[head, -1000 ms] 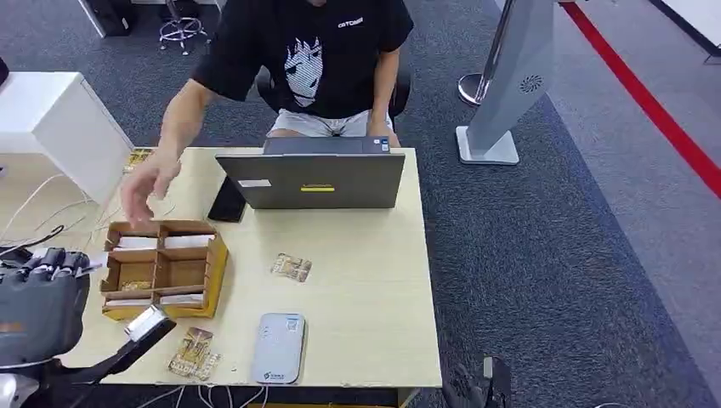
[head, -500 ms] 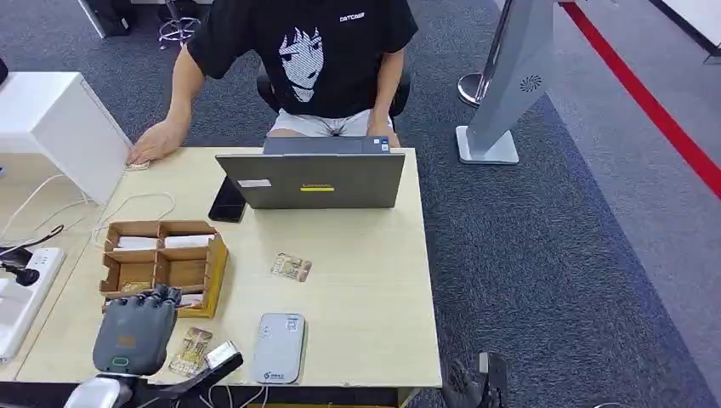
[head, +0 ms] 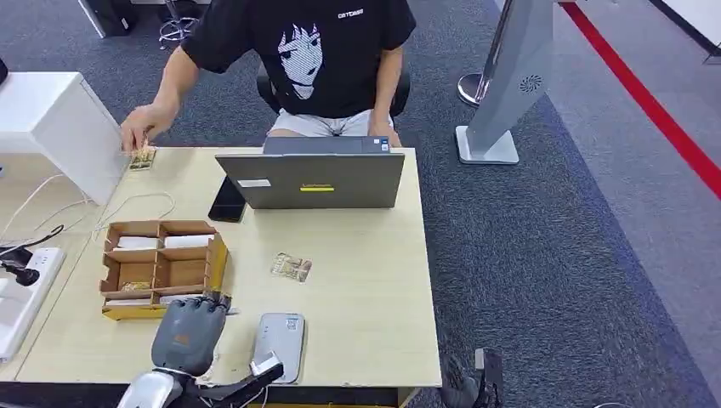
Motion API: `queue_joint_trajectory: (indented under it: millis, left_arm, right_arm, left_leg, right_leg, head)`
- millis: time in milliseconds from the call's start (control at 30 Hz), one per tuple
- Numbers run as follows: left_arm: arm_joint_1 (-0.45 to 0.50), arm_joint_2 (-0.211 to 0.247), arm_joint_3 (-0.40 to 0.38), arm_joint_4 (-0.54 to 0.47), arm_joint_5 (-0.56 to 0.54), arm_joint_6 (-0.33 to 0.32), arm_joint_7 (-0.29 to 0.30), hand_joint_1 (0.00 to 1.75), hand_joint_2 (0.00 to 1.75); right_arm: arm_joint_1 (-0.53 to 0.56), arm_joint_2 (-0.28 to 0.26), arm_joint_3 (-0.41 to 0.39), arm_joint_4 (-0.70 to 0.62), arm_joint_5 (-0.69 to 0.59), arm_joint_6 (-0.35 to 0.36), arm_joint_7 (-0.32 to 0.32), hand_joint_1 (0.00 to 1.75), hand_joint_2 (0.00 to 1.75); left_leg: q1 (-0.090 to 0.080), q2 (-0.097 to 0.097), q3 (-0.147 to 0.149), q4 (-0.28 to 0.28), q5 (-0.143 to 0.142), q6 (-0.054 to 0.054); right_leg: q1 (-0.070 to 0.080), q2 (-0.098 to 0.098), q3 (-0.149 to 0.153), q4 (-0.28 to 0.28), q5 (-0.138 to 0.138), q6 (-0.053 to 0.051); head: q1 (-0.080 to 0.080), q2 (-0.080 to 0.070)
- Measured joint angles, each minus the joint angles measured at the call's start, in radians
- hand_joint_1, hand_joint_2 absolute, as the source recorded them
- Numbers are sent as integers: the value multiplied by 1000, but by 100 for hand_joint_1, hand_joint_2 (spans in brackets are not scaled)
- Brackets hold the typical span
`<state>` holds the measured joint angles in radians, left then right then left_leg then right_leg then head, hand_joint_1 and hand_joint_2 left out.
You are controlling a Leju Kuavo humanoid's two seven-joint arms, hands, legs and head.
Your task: Pass the card to the sensor for recognition and then transmit it.
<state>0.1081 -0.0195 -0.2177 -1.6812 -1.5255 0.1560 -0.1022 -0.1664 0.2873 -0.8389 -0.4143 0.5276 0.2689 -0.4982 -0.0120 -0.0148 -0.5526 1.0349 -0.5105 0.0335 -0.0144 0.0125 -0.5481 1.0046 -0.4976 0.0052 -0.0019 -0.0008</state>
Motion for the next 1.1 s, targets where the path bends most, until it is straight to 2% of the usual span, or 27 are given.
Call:
queue_joint_trajectory:
  millis: [467,767,900,1100]
  left_arm:
    - [-13,7,-153,72,2,-14,21,175,175]
    - [-24,56,-216,110,10,-19,59,175,175]
    - [-23,74,-220,104,19,-8,71,175,175]
    - [-22,98,-214,21,25,-11,71,175,175]
  right_arm:
    - [7,0,31,0,-28,-10,-6,0,175]
    - [12,0,54,1,-56,-17,-8,0,175]
    - [14,0,61,0,-69,-17,-9,0,175]
    - [23,0,69,-1,-86,-16,-9,0,175]
  left_leg:
    - [0,0,0,0,0,0]
    - [0,0,0,0,0,0]
    - [1,0,0,0,0,0]
    - [0,0,0,0,0,0]
  right_leg:
    - [0,0,0,0,0,0]
    - [0,0,0,0,0,0]
    - [0,0,0,0,0,0]
    - [0,0,0,0,0,0]
  head:
    - [0,0]
    - [0,0]
    - [0,0]
    - [0,0]
